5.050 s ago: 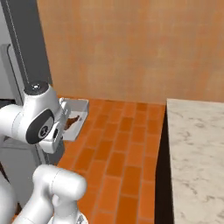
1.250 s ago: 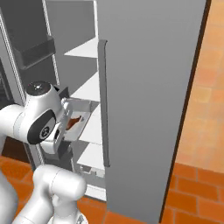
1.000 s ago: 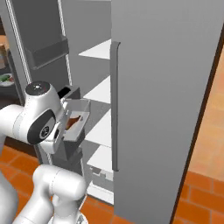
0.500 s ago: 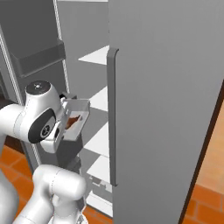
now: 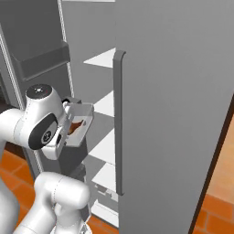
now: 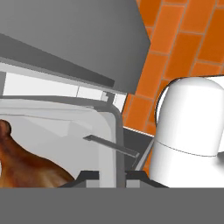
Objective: Take the meat container that has the chicken drumstick and place it on the second highest rack of the freezer. Then take the vegetable container that has the tomato and broccoli and place it on the highest rack of the freezer.
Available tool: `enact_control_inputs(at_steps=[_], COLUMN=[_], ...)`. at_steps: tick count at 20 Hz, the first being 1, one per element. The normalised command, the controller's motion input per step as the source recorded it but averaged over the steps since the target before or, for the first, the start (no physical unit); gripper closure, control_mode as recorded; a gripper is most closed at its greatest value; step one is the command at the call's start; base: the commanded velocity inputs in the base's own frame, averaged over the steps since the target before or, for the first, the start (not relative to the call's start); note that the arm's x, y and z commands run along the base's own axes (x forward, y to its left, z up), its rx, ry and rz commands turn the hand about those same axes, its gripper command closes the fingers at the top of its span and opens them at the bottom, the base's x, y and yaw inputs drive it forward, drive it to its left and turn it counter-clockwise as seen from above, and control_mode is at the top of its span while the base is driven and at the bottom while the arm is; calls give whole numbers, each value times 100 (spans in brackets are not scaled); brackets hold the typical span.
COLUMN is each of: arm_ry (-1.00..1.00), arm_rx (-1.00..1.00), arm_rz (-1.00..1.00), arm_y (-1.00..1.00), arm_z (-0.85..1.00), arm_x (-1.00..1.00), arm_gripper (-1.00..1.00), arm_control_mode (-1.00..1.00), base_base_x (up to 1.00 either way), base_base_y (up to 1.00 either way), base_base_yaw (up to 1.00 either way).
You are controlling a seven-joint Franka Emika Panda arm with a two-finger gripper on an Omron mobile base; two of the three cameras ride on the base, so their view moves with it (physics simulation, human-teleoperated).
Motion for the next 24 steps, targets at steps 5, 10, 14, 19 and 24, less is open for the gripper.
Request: enact_control_inputs(at_steps=[5,10,14,19,24], arm_ry=[0,0,0,0,0], arm_rx=[0,0,0,0,0], arm_rz=[0,0,0,0,0], arm_y=[0,0,0,0,0], arm_z=[0,0,0,0,0], arm_x=[0,0,0,0,0], arm_gripper=[100,100,100,100,100], arm_control_mode=[100,100,100,100,100], base_base_x=[-9,0,-12,-6,-7], base_base_y=[-12,-30,-25,-19,-45], base_base_yaw=[10,14,11,7,9])
